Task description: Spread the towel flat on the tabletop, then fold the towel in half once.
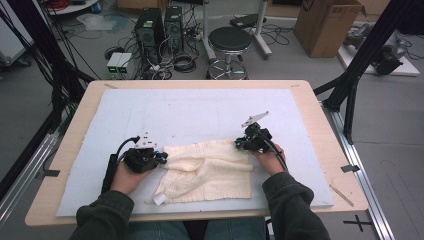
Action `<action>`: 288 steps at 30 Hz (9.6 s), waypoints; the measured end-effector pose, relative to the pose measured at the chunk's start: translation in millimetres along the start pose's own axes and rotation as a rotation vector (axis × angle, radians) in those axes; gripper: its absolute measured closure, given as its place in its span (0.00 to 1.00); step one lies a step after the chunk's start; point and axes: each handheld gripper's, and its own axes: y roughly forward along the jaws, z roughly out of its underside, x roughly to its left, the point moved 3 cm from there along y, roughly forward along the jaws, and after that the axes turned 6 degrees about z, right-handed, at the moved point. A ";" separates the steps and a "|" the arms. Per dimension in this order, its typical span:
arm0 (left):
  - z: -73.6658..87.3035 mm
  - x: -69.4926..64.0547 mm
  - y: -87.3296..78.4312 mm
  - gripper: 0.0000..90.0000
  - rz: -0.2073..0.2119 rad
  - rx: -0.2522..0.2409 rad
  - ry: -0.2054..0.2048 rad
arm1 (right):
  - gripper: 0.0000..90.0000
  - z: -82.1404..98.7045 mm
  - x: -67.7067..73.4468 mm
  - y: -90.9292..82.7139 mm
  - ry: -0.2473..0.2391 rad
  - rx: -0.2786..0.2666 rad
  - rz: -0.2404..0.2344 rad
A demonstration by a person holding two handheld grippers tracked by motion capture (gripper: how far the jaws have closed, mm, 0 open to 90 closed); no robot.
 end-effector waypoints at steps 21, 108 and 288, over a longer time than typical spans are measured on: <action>1.5 24.1 13.8 0.76 -0.096 0.009 -0.132 | 0.94 5.6 -1.1 -0.2 -0.005 -0.038 -0.012; 34.2 -32.1 -14.2 0.75 0.181 0.026 0.082 | 0.74 59.4 64.0 -44.9 -0.236 -0.093 -0.207; -58.0 117.8 73.3 0.95 -0.132 -0.028 -0.231 | 0.94 -41.9 -78.6 38.4 0.180 0.021 0.015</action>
